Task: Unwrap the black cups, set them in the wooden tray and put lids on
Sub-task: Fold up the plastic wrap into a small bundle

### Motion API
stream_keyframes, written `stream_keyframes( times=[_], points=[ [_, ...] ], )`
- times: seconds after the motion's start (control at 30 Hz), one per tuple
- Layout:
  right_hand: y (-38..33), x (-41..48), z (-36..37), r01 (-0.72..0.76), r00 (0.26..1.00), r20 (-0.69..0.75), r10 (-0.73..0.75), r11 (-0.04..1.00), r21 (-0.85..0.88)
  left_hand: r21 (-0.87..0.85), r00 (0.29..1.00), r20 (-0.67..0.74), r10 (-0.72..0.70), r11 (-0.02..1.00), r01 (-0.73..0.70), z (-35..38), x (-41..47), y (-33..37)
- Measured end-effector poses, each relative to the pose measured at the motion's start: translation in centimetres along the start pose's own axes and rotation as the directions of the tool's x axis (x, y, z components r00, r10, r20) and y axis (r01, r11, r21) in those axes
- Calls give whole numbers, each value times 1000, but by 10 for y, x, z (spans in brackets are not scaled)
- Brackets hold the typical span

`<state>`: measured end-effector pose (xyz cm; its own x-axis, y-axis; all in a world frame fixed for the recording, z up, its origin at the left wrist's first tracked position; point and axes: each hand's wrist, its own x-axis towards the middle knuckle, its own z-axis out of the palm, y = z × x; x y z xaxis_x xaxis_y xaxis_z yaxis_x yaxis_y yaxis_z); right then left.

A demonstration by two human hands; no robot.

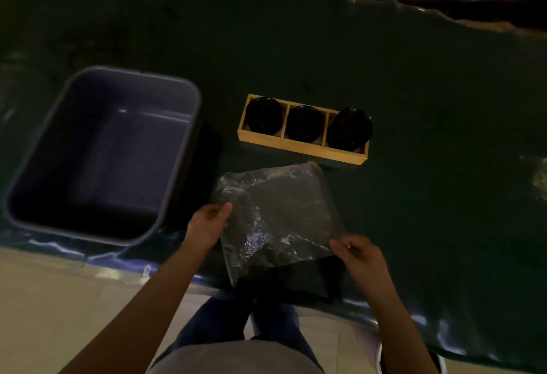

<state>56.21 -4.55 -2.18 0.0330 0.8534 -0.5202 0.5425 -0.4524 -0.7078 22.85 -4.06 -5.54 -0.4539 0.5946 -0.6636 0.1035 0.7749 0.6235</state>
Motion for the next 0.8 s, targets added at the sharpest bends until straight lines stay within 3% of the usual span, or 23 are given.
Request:
stream_keyframes(
  times=[0.07,0.2,0.33,0.5,0.63,0.8],
  points=[
    [1,-2,-1,-12,1000,12,12,999,34,-207,997,65,-45,977,58,6,-1,0],
    [2,-6,-8,-4,1000,-27,6,997,77,-407,993,104,-52,909,90,5,-2,8],
    [-3,-14,-16,36,997,-77,-28,994,98,-578,977,203,60,813,70,-6,-12,31],
    [-19,-28,-26,175,976,-163,-146,968,180,-640,958,212,194,768,-14,-23,-17,73],
    [-40,-39,-32,322,937,-191,-294,936,139,-528,893,291,344,836,-150,-35,-25,113],
    [-58,-52,-42,459,872,-213,-441,888,41,-536,905,123,407,795,-285,-49,-29,152]
  ],
)
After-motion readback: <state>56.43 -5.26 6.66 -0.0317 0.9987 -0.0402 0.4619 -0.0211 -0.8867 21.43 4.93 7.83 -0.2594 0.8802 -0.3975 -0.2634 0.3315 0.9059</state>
